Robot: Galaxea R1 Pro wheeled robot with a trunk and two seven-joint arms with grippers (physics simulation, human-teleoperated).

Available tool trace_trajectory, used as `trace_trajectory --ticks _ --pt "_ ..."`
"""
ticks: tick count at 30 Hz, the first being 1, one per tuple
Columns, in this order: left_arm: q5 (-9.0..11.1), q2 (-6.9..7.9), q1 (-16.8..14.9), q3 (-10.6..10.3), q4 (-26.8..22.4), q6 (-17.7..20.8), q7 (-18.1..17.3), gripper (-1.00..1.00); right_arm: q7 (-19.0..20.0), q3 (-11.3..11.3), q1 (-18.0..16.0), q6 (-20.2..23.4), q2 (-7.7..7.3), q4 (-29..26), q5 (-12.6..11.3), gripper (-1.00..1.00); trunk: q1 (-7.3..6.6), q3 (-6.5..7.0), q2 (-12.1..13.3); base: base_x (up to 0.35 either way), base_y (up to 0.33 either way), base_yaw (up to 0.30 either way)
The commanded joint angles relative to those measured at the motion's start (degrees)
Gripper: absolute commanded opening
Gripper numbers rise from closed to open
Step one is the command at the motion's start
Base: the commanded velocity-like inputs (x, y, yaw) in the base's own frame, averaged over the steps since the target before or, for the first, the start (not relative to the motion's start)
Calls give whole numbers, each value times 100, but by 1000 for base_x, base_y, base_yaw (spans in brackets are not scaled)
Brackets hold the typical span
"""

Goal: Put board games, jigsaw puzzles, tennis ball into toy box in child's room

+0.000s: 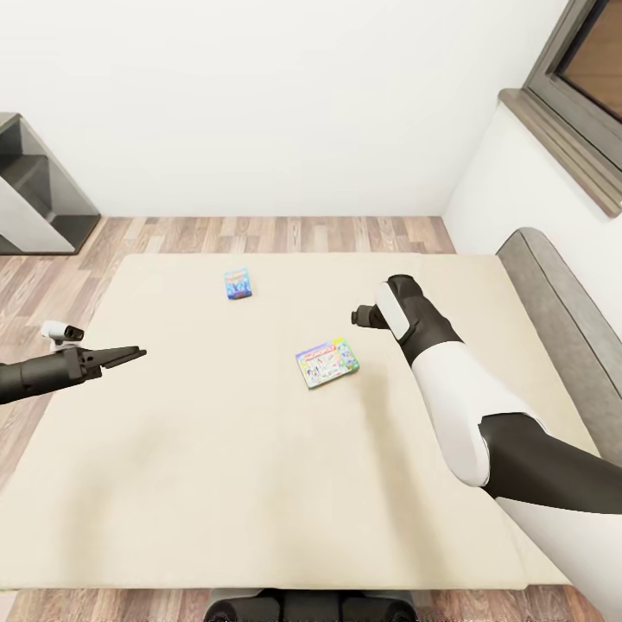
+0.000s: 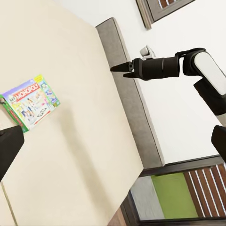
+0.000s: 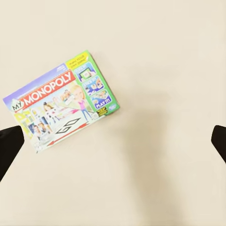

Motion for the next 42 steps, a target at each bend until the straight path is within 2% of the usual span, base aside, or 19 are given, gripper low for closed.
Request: trace_trajectory --ticks 1,12,23,32,42 --pt "-4 2 -3 0 0 61 -24 100 -51 -6 -4 10 2 -4 -54 100 3 -17 -10 0 0 0" --pt "3 9 -3 48 -12 62 -24 100 -52 -6 -4 10 2 -4 -54 100 3 -121 -10 0 0 0" --pt "11 71 -14 181 -250 198 -24 100 -59 8 -8 10 2 -11 -50 100 3 -225 -10 0 0 0" --pt "12 109 -136 197 -528 420 -24 100 -60 15 -12 75 2 -441 -54 100 3 -310 -10 0 0 0" --pt "12 116 -176 198 -593 455 -24 100 -57 20 -20 94 2 -635 -54 100 3 -405 -10 0 0 0"
